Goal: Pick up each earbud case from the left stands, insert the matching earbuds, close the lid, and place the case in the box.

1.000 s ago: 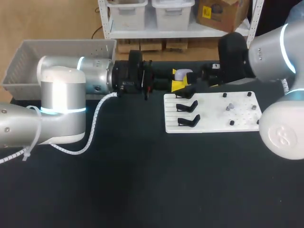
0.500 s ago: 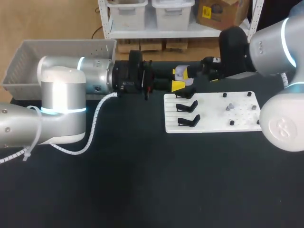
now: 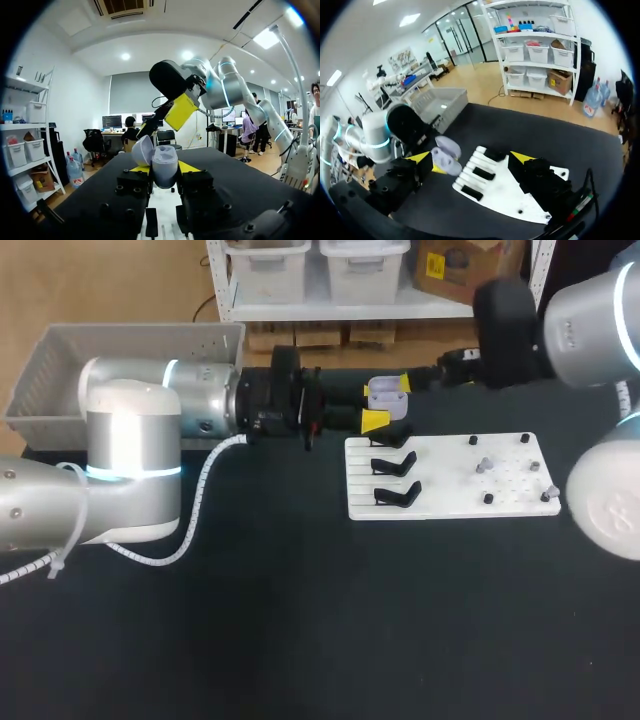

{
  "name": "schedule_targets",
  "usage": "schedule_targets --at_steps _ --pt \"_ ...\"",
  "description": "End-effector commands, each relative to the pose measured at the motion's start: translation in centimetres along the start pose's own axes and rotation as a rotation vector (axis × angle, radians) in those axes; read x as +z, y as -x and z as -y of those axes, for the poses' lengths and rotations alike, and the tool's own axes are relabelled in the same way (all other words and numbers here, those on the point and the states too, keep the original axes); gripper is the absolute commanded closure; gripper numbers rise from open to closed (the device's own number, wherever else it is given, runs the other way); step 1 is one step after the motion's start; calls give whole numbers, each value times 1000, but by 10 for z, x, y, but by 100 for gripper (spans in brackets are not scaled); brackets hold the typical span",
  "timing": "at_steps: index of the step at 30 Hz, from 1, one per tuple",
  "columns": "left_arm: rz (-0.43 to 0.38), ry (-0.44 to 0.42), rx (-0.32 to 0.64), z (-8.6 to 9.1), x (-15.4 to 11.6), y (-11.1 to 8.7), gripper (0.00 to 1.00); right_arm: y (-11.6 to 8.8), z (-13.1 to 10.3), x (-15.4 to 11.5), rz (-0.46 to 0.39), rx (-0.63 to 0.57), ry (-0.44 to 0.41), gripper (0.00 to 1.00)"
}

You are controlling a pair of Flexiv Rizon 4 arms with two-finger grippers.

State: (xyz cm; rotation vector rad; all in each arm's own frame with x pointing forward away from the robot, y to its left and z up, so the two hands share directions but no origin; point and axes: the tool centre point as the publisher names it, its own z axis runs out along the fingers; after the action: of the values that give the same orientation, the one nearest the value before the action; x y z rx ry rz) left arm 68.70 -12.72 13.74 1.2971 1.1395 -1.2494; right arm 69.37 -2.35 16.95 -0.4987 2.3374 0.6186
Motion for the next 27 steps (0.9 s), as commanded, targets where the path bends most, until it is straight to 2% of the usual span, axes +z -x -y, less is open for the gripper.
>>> schedule_targets --at_steps 1,8,12,19,27 --pt "1 3 2 1 0 -1 100 -16 0 -41 -51 -15 -258 0" --pt "1 3 2 1 0 -1 100 -58 35 -65 -223 24 -382 0" --pt "1 3 2 1 0 -1 100 -86 59 -73 -360 42 -422 0" --pt "1 3 2 1 0 -1 100 -118 100 -78 -513 29 -534 0" --pt "1 3 2 1 0 -1 100 -144 132 -61 -638 -12 -532 0"
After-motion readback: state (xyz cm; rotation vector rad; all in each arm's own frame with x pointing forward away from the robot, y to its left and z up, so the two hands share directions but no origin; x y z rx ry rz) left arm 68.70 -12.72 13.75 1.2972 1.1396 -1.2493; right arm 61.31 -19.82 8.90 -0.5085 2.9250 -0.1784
